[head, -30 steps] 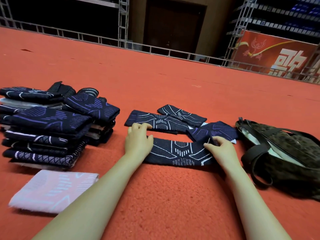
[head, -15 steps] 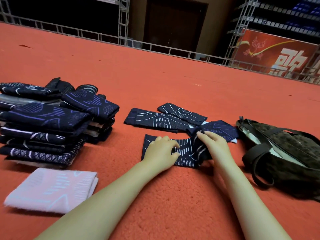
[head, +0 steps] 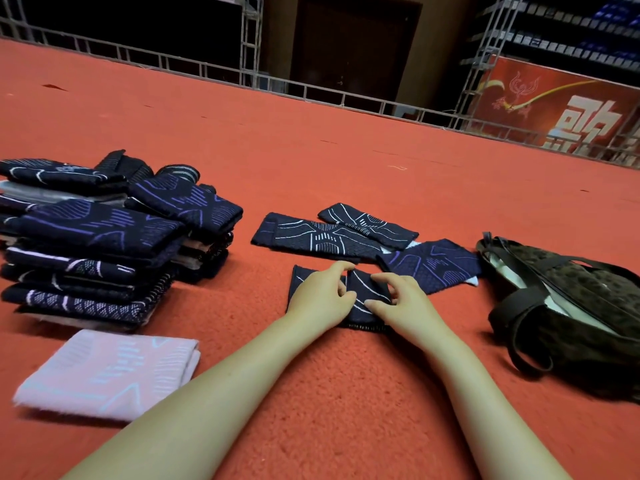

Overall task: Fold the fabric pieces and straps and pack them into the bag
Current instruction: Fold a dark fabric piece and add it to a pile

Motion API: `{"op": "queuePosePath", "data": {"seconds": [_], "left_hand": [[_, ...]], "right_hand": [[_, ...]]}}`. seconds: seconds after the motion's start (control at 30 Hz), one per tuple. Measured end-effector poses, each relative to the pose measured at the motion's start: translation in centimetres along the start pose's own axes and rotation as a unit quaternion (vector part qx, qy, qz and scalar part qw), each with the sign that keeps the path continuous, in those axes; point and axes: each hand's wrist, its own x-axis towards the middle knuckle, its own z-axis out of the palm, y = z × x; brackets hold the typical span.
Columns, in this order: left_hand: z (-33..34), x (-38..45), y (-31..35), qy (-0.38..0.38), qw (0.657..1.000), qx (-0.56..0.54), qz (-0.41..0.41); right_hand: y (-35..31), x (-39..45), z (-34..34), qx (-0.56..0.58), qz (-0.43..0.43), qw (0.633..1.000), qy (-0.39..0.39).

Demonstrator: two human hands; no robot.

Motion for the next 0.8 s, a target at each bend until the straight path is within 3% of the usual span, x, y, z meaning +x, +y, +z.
{"op": "queuePosePath", "data": {"seconds": [0.13,0.4,0.57,0.67,0.8], "left_hand": [[0.2,-0.1,-0.2,0.000,0.993,0.119,0.014],[0.7,0.4,-0.8,0.007,0.993,0.117,0.012],[0.4,0.9,0.0,0.080,0.990,-0.116,0.010],[0.3,0.5,1.2,0.007,0.951,-0.305,-0.051],[0.7,0.5,1.6,-0.031,0.871,-0.463,-0.161]], "right_hand": [[-0.4,0.1,-0.2,0.129,0.055,0.990,0.018],[-0.9,-0.1,0.1,0.257,0.071,0.963,0.049],[-2.2,-0.7,-0.8,0.392,0.045,0.914,0.087],[-2.9,-0.9,-1.4,0.474,0.023,0.878,0.062],[-2.6,-1.0,-0.7,0.373,0.034,0.927,0.016]]}}
